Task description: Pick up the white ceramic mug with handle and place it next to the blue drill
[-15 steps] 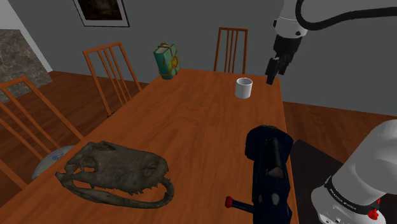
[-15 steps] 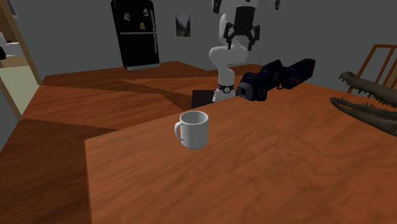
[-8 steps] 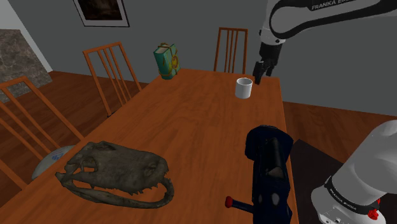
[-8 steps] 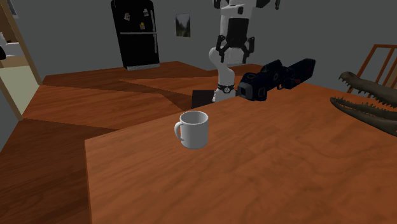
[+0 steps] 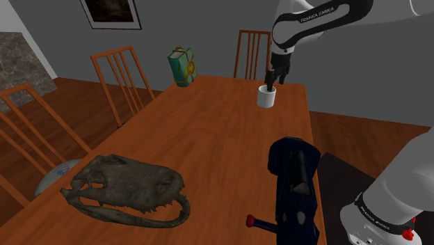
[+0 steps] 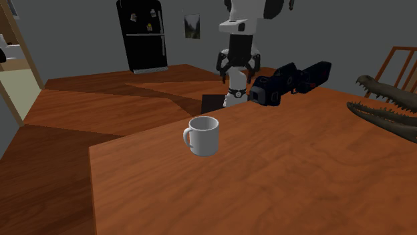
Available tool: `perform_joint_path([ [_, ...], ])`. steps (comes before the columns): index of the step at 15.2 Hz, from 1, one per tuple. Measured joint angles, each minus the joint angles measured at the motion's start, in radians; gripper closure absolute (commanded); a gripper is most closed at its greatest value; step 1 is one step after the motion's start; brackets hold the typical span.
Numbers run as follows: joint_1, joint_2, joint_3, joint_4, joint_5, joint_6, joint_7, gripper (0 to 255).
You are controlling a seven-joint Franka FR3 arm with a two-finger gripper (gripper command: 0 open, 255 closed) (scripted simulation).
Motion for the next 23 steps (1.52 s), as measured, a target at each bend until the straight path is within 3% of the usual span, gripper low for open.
perform_joint_path([
  [4,-0.017,0.16,-0.021,0.115,0.03,0.03,-0.043,0],
  [13,-0.074,0.505,-0.035,0.448,0.101,0.008,-0.121,0],
  [23,-0.078,0.567,-0.03,0.431,0.112,0.086,-0.126,0],
])
